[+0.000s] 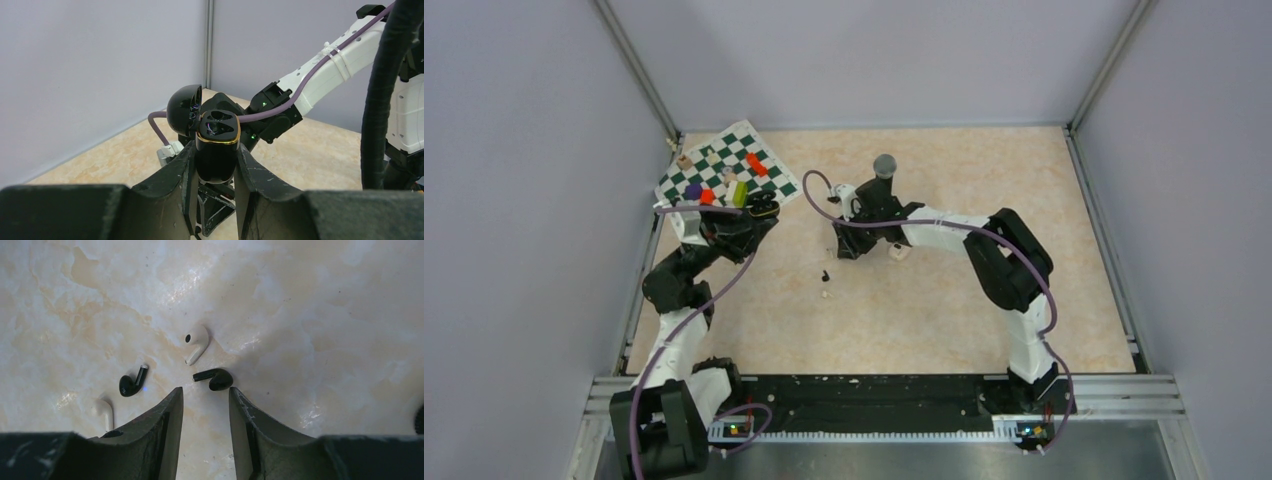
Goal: Insert the wireless bluetooth earbuds into the charging case
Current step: Pick up the earbud from the center of the board.
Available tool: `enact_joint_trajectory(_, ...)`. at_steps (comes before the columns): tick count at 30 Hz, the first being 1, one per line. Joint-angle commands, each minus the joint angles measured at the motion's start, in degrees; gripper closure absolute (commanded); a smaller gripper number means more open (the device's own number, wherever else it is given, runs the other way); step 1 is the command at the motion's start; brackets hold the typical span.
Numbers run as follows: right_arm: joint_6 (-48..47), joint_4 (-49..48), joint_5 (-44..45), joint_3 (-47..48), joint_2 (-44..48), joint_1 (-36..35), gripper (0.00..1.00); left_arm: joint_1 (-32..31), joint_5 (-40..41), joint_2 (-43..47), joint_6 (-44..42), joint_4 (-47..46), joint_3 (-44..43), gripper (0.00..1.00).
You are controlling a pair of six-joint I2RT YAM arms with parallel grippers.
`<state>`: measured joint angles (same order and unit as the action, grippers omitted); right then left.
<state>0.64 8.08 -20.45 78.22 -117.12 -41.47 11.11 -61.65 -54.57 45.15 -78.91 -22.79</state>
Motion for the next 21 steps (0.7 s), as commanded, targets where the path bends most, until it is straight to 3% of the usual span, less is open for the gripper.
enact_joint_trajectory(1, 2.0, 0.0, -2.5, 3.9, -1.3, 1.6, 0.60, 0.3, 0.5, 0.8, 0.8, -3.4, 0.5, 1.00)
enact_joint_trajectory(10, 1.9, 1.2, -2.9, 6.5, -4.5, 1.7, 0.56, 0.3, 0.3, 0.9, 1.4, -4.0, 0.5, 1.00)
enact_joint_trajectory(21, 2.0, 1.8, -6.7, 6.2, -5.3, 2.9, 0.61, 0.3, 0.1, 1.0, 2.2, -5.1, 0.5, 1.00)
